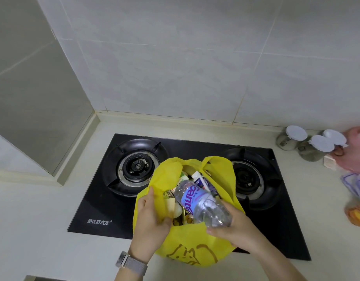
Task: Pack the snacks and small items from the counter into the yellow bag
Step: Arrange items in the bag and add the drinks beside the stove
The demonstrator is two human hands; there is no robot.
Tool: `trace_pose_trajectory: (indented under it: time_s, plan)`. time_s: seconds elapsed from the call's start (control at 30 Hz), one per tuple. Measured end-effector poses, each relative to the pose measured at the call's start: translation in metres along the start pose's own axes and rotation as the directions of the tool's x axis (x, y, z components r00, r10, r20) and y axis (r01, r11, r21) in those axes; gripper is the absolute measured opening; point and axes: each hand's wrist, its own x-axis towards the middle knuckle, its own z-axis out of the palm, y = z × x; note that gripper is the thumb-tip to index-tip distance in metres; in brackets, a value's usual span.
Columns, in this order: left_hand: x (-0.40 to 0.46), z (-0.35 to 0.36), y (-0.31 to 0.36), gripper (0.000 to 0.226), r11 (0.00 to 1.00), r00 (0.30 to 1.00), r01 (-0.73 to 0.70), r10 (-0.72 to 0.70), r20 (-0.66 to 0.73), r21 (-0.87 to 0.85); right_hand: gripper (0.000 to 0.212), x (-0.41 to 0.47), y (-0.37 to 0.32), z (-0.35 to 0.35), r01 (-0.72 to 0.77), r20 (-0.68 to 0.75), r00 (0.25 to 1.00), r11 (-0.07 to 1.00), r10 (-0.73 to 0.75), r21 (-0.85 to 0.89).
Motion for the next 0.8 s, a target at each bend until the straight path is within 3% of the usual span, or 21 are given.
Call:
trace_pose_trajectory:
  time_s: [0.13,0.3,0.43,0.6,0.8]
  plan:
    - [0.005,-0.001,0.001,0.089,0.997,1.000,0.014,-0.013,0.005,-0.079,0.096,0.012,0.017,0.010,0.078,-0.086,0.992,0.987,-0.090,-0.139]
    - [0.007,0.002,-0.005,0.081,0.993,1.000,0.004,-0.007,-0.024,-0.122,0.093,0.020,0.025,0.017,0.126,-0.150,0.970,0.919,-0.194,-0.374]
    - [0.008,0.011,-0.010,0.077,0.991,1.000,-0.022,0.021,-0.004,-0.131,0.073,0.016,0.025,0.009,0.227,-0.112,0.963,0.962,-0.246,-0.153]
    - [0.008,0.013,-0.013,0.073,0.982,1.000,-0.002,0.006,0.025,-0.188,0.080,0.016,0.025,0.018,0.285,-0.046,0.958,0.956,-0.283,0.063]
    - [0.011,0.000,-0.026,0.072,0.945,0.998,0.045,-0.028,0.057,-0.324,0.083,0.027,0.031,0.017,0.325,-0.031,0.945,0.945,-0.326,-0.026]
